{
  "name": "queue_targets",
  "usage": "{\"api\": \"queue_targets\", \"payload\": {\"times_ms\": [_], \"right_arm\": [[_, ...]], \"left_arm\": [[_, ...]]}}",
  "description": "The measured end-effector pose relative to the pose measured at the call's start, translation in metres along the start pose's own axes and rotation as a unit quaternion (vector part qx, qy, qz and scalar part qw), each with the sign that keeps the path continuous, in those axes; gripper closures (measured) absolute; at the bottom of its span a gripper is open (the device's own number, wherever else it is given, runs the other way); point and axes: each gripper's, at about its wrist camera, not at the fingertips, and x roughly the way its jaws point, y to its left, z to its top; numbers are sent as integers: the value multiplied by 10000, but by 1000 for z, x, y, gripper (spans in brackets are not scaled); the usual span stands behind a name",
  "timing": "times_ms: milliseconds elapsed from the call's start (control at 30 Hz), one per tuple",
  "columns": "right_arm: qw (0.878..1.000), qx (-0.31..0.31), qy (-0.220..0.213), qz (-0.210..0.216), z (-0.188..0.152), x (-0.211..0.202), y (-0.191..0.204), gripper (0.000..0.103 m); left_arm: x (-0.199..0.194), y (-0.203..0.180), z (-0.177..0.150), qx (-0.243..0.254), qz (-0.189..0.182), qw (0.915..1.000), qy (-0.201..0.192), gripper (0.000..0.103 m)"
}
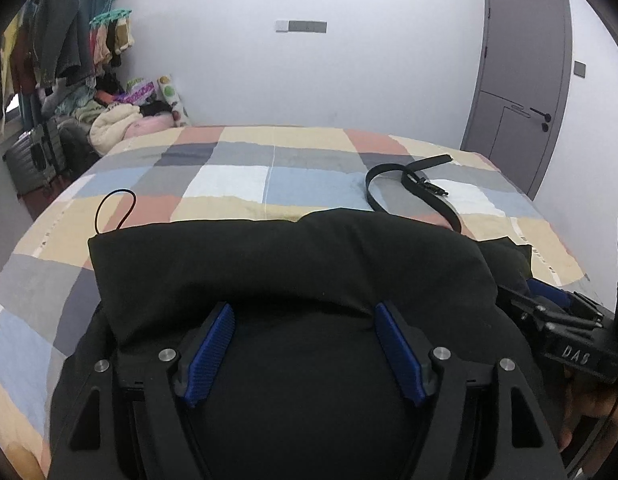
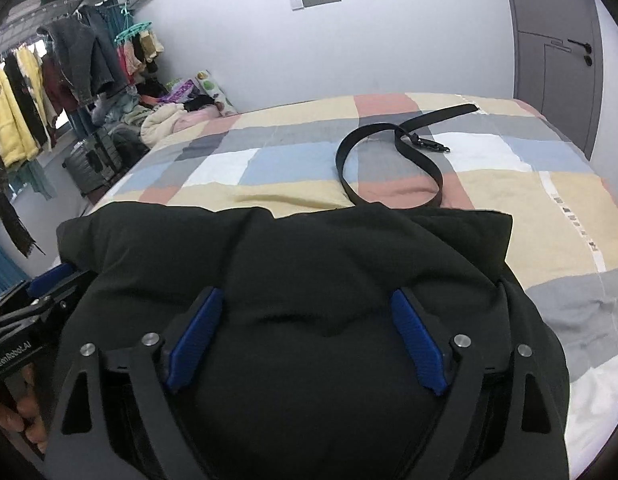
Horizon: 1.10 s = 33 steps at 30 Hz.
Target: Fold large clothes
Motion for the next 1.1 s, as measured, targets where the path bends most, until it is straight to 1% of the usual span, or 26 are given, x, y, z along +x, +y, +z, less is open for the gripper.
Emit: {"api": "queue_targets", "payload": {"times_ms": [133, 233, 433, 500, 633, 733, 833, 900, 967, 1033, 1100], "right_arm": [[9996, -191, 21, -188, 4, 18, 10, 13], [9992, -260, 78, -298, 9, 33, 14, 9], [9991, -148, 281, -272, 21, 62, 10, 4], [9989, -184, 271, -321, 23, 70, 13, 3], [9985, -321, 96, -438, 22, 80, 20, 3], [9982, -359, 43, -475, 19, 79, 22, 3], [9985, -347, -21, -431, 18, 75, 22, 3], [9988, -344, -25, -333, 18, 69, 21, 3], [9993, -334, -32, -133, 19, 60, 17, 3], [9995, -312, -68, -72, 21, 51, 12, 3], [9988, -362, -278, -177, 23, 35, 5, 3]], "left_arm": [[14, 4, 5, 65, 58, 9999, 108, 27], [28, 5, 10, 108, 175, 9996, 172, 24], [55, 14, 19, 164, 298, 9993, 180, 20], [63, 15, 19, 268, 444, 9986, 136, 19], [76, 22, 16, 156, 484, 9986, 109, 17], [78, 23, 13, 158, 483, 9987, 97, 17], [74, 24, 10, 110, 399, 9991, 43, 17], [66, 27, 9, 101, 291, 9995, 44, 17], [60, 33, 10, 49, 255, 9996, 70, 17], [50, 40, 12, 5, 366, 9993, 27, 17], [40, 47, 15, -40, 557, 9984, -87, 17]]}}
